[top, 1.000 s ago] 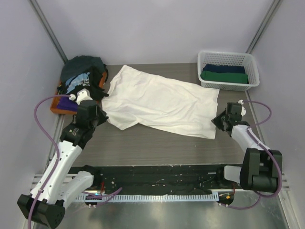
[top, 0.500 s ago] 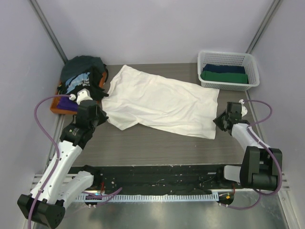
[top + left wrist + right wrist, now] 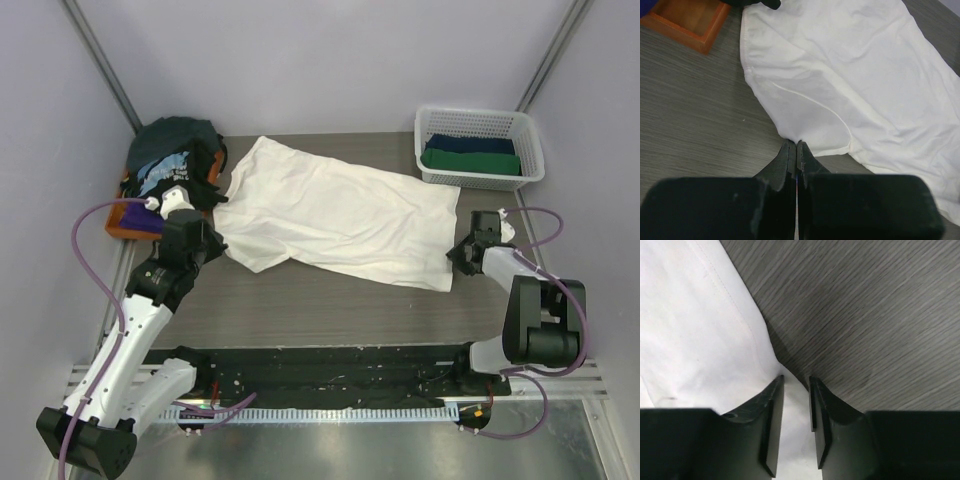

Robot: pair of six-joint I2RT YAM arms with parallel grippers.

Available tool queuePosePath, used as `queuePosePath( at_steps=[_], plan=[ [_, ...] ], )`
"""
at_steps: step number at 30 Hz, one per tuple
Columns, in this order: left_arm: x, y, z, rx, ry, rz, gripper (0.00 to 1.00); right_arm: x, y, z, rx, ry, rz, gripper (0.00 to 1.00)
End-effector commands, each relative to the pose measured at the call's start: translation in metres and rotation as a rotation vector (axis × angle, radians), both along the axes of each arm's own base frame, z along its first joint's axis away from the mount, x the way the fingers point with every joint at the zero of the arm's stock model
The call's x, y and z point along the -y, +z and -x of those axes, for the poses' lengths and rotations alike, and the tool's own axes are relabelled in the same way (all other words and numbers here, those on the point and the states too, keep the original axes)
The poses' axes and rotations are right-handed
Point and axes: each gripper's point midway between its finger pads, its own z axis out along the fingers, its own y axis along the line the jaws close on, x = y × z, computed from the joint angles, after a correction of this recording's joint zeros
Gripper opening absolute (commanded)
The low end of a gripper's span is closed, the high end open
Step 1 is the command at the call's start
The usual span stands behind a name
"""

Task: Roll the t-shirts
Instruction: Flatten out the T-shirt at the center of the board.

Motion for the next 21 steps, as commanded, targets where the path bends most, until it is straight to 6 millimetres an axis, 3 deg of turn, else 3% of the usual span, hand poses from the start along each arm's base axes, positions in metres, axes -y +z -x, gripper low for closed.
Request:
queuePosePath(
  at_steps=[1,3,5,7,14,21],
  plan=[
    [-0.001,0.026,-0.006,0.072,-0.002,-0.001,0.0,0.003,0.008,-0.024,0.062,0.015,0.013,0.25],
    [-0.001,0.026,-0.007,0.072,-0.001,-0.002,0.0,0.001,0.007,-0.026,0.066,0.022,0.006,0.21],
    [-0.002,0.027,-0.006,0.073,-0.002,-0.004,0.0,0.0,0.009,-0.028,0.072,0.032,0.004,0.08],
    [-0.003,0.026,-0.005,0.072,0.002,-0.007,0.0,-0.002,0.016,-0.031,0.093,0.05,-0.002,0.01],
    [-0.004,0.033,-0.003,0.084,0.001,-0.01,0.0,0.001,0.041,-0.039,0.152,0.05,0.018,0.01],
    [-0.004,0.032,-0.003,0.079,0.0,-0.008,0.0,-0.001,0.049,-0.054,0.171,0.055,0.001,0.01]
  ],
)
